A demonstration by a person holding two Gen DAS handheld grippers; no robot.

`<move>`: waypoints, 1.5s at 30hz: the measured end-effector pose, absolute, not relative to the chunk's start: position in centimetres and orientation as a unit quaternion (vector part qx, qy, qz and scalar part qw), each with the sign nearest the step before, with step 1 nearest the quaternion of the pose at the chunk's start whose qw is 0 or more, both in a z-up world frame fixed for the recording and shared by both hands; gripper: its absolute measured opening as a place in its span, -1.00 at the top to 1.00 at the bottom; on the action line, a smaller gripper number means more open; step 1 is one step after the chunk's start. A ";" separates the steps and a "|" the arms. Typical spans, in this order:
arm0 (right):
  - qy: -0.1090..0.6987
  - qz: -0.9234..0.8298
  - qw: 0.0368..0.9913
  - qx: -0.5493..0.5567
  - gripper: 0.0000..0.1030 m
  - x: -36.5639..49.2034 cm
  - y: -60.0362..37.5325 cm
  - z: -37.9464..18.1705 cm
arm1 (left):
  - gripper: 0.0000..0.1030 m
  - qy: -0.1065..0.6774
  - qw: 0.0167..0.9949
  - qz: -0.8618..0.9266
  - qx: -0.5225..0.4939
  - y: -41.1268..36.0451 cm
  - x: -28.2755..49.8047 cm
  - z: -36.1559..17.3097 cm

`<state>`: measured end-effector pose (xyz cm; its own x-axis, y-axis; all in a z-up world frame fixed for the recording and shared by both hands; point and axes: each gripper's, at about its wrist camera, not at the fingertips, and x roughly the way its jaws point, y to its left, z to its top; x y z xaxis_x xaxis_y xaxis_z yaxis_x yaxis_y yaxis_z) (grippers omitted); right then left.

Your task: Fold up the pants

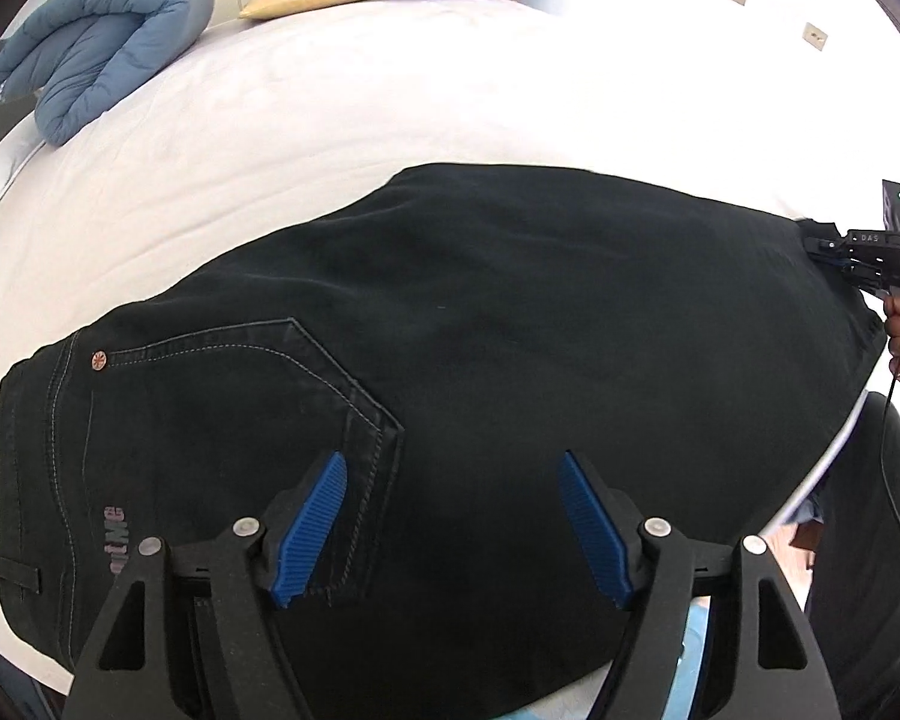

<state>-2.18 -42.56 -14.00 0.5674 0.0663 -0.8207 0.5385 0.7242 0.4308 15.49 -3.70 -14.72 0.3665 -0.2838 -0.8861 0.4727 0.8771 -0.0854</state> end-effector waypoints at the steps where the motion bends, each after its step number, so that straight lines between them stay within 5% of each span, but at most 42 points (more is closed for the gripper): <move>1: 0.431 -0.144 0.818 0.352 1.00 -1.9 -43.3 -14.4 | -0.51 0.517 0.822 -0.221 0.092 -3.7 16.0 -15.2; 8: 0.422 -0.174 0.832 0.315 1.00 2.5 -46.6 -15.3 | -0.79 0.506 0.839 -0.178 0.091 -4.3 18.8 -16.9; 17: 0.368 -0.125 0.855 0.345 0.93 -0.5 -44.1 -8.0 | -0.75 0.466 0.859 -0.202 0.066 -4.5 17.9 -13.9; 22: 0.449 -0.050 0.835 0.314 0.93 0.0 -39.2 -13.1 | -0.79 0.493 0.846 -0.184 0.081 -4.5 19.1 -17.2; 25: 0.412 -0.058 0.824 0.385 1.00 -1.2 -42.6 -16.3 | -0.72 0.492 0.849 -0.173 0.080 -3.3 19.7 -16.4; 30: 0.390 -0.219 0.824 0.348 0.98 -2.1 -45.8 -13.6 | -0.58 0.479 0.865 -0.145 0.044 0.2 21.1 -14.3; 31: 0.387 -0.228 0.822 0.351 0.85 -1.8 -45.3 -12.8 | -0.56 0.473 0.868 -0.147 0.045 0.3 21.4 -13.8; 36: 0.422 -0.023 0.838 0.344 0.85 5.4 -33.6 -11.7 | -0.55 0.460 0.871 -0.155 0.071 -0.3 23.5 -13.1; 41: 0.483 0.189 0.801 0.299 0.85 14.2 -17.0 -13.6 | -0.23 0.499 0.855 -0.123 0.071 3.6 25.0 -15.8; 45: 0.555 0.185 0.774 0.240 0.96 21.4 -8.3 -18.7 | -0.06 0.497 0.855 -0.133 0.066 6.6 24.9 -16.4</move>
<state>21.36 -8.34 -18.68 0.3150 0.5540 -0.7706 -0.0203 0.8157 0.5781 24.94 6.62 -16.44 0.4704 -0.1616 -0.8675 0.2923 0.9561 -0.0196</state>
